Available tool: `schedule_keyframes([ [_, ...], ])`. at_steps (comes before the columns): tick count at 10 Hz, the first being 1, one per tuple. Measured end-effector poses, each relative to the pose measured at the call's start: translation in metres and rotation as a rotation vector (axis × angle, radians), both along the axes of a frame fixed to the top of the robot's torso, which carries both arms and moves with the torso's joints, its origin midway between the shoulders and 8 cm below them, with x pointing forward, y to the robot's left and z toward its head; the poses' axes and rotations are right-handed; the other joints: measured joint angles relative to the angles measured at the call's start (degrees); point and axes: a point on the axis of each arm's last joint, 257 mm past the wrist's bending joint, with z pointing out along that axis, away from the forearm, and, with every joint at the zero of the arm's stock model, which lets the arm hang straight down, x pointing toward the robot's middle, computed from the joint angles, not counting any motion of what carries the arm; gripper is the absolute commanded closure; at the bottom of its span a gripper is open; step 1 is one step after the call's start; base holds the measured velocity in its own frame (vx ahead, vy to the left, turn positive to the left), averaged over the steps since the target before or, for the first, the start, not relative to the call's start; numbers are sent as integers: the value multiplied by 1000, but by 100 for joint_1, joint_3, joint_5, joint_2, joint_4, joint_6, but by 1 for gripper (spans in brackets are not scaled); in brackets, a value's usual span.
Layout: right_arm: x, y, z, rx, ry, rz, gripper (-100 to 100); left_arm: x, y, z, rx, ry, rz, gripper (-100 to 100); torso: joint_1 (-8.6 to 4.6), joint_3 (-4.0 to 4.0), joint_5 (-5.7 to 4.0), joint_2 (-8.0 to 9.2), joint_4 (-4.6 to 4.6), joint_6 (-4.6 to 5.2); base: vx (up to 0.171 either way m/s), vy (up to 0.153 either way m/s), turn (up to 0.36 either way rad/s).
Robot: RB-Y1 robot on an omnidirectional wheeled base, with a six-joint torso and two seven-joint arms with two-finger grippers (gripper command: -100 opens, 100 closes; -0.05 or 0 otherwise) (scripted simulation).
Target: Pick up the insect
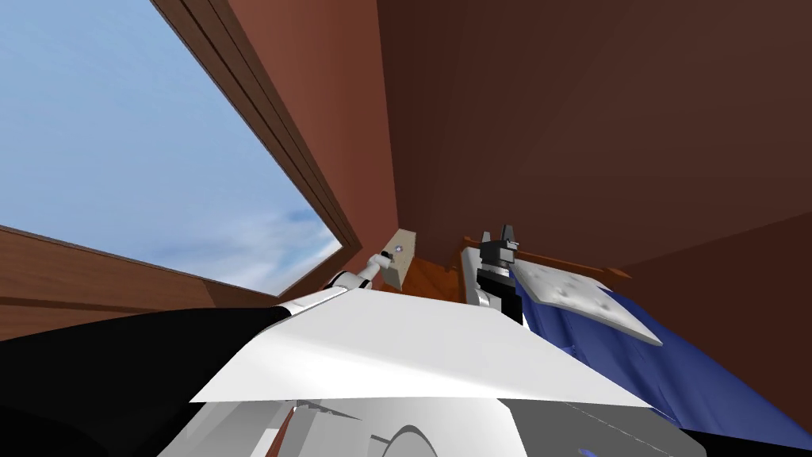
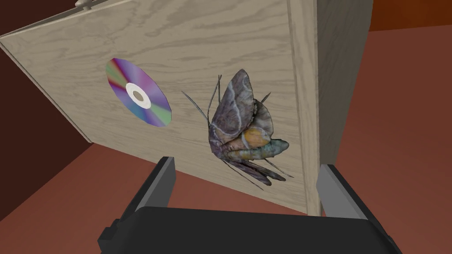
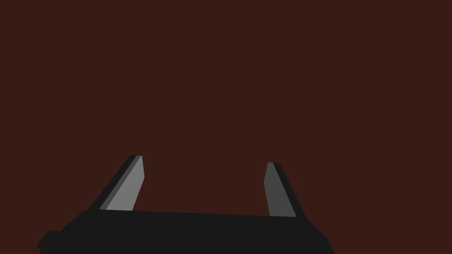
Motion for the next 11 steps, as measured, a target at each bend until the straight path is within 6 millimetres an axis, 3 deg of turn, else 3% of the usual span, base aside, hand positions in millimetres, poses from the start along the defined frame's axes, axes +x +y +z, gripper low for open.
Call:
schedule_keyframes([
  [3, 0, 0, 0, 0, 0, 0, 0, -21, 5, -15, 8, 64, 11, -100, -2, -10, 0, -19, -4, 0, 99, -10, -27],
  [6, 0, 0, 0, 0, 0, 0, 0, -30, 7, -23, 14, 99, 14, -100, -2, 1, 0, 0, 1, 1, 37, -7, -11],
  [7, 0, 0, 0, 0, 0, 0, 0, -30, 7, -23, 13, 100, 14, 0, 0, 4, 0, 8, 2, 0, 0, 0, 0],
  [8, 0, 0, 0, 0, 0, 0, 0, -30, 7, -23, 13, 99, 14, -100, 1, 9, 0, 16, 4, 0, 59, -1, -32],
  [11, 0, 0, 0, 0, 0, 0, 0, -45, 13, -34, 12, 96, 21, -100, 1, -1, 0, -3, 0, -1, 65, -4, -16],
])
